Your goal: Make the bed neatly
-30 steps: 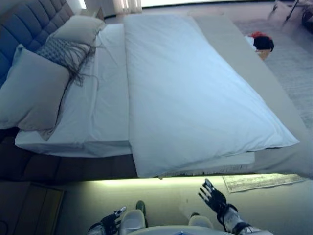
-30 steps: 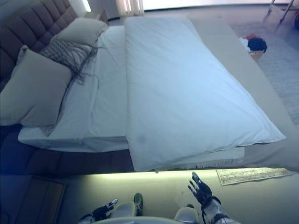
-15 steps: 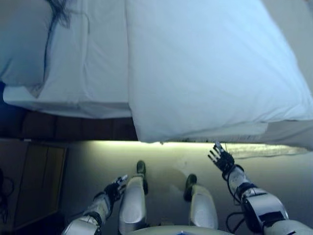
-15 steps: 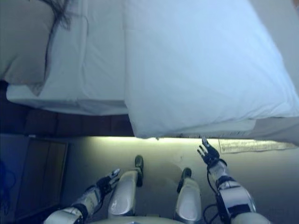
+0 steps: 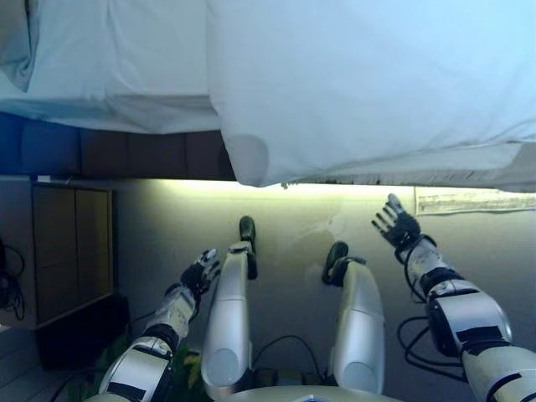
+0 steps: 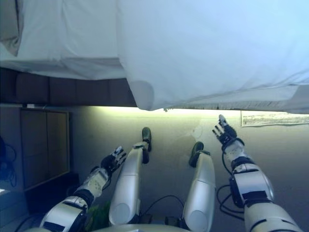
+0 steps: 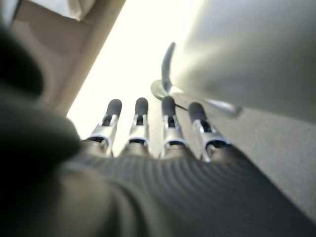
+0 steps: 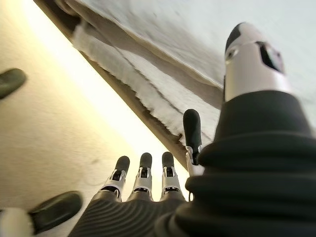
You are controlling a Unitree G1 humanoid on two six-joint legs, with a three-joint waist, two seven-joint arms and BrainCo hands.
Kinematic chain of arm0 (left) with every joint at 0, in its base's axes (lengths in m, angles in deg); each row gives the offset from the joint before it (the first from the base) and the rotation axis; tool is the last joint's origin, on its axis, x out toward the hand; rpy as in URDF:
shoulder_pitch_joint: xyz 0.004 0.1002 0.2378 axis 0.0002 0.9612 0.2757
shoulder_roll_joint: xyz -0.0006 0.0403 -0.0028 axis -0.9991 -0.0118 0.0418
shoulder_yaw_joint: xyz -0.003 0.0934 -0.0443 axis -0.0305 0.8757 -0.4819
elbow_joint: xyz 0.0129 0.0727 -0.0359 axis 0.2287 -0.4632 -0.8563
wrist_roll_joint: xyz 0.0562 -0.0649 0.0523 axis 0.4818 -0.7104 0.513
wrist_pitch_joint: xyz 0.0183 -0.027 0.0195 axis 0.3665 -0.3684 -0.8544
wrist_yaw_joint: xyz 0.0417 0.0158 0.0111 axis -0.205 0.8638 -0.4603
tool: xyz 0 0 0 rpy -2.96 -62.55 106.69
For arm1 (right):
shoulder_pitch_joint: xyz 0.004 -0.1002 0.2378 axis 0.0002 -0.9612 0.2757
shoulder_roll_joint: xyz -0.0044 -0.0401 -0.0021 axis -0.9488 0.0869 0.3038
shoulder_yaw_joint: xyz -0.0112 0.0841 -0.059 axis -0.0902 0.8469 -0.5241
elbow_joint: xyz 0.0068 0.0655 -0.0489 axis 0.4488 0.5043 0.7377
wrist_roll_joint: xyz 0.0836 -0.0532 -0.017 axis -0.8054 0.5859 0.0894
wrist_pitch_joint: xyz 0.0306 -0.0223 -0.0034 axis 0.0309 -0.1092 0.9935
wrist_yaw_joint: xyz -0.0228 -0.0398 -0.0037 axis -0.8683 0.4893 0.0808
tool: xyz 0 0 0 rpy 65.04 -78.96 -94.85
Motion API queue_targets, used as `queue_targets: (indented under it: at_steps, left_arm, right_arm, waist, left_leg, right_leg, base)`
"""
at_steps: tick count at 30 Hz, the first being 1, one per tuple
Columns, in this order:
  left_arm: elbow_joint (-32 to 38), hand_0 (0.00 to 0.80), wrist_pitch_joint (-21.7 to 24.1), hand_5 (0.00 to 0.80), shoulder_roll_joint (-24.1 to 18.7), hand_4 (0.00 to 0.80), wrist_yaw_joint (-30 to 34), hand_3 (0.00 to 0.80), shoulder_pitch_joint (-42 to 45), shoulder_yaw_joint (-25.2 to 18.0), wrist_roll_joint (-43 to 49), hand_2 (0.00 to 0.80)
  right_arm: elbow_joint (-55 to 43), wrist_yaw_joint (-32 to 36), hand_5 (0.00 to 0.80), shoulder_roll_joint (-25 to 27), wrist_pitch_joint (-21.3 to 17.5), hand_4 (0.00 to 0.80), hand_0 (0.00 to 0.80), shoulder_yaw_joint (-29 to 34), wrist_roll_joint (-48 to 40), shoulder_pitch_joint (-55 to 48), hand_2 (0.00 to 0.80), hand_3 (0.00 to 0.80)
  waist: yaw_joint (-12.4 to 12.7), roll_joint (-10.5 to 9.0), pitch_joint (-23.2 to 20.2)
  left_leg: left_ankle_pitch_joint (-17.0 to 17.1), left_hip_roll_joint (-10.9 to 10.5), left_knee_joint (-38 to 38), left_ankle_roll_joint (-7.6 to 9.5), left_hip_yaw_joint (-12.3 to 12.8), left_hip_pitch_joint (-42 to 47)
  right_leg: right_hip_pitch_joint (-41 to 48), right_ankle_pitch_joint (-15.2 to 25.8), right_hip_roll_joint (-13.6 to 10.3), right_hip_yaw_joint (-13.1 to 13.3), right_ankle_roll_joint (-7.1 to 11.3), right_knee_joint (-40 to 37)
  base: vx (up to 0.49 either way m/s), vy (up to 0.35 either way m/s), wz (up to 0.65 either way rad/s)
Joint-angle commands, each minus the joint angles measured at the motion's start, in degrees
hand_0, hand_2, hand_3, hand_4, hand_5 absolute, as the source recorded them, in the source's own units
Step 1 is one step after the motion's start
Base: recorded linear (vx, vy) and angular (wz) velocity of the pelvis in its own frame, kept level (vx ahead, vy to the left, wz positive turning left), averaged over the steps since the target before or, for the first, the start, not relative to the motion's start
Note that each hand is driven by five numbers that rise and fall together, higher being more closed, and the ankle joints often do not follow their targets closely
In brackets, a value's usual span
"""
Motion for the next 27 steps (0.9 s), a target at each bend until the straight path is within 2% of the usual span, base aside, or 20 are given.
queue_targets:
  at_steps: [1,11,18,27]
  left_arm:
    - [1.36,0.000,1.51,0.000,-1.66,0.000,-1.13,0.000,2.26,1.56,-3.52,0.000]
    - [4.93,0.000,3.21,0.000,-3.82,0.000,1.01,0.000,8.87,-0.63,-5.80,0.000]
    - [6.08,0.000,4.10,0.000,-3.99,0.000,2.97,0.000,12.68,-1.36,-7.09,0.000]
    - [6.84,0.000,4.00,0.000,-4.71,0.000,4.96,0.000,18.65,-4.45,-6.66,0.000]
  right_arm:
    - [-2.69,2.05,0.000,5.12,-1.36,0.000,0.000,0.90,-1.94,2.47,0.000,0.000]
    - [-4.77,3.48,0.000,14.53,1.20,0.000,0.000,1.89,-1.06,8.75,0.000,0.000]
    - [-3.72,3.54,0.000,20.27,4.25,0.000,0.000,1.00,0.16,13.92,0.000,0.000]
    - [-4.84,5.05,0.000,25.08,3.54,0.000,0.000,-1.17,2.35,19.33,0.000,0.000]
  waist:
    - [0.30,0.60,0.21]
    - [0.74,1.72,0.49]
    - [1.39,3.04,0.51]
    - [2.21,4.77,0.53]
  left_leg:
    - [-7.42,0.46,5.26,0.77,-1.70,-0.85]
    - [-8.24,0.83,9.90,1.29,-1.99,-6.72]
    - [-7.49,0.63,9.85,1.13,-1.98,-7.81]
    - [-6.18,0.59,9.41,0.68,-2.04,-8.79]
  right_leg:
    - [-2.01,6.29,-0.54,4.74,2.01,-4.51]
    - [-8.24,5.33,0.11,5.94,0.66,1.14]
    - [-10.22,4.38,0.13,6.23,-0.02,3.42]
    - [-12.26,3.30,-0.01,6.82,-0.66,5.89]
  base:
    - [0.070,-0.029,0.08]
    - [0.009,-0.002,0.00]
    - [0.056,-0.004,0.01]
    - [0.022,0.013,0.06]
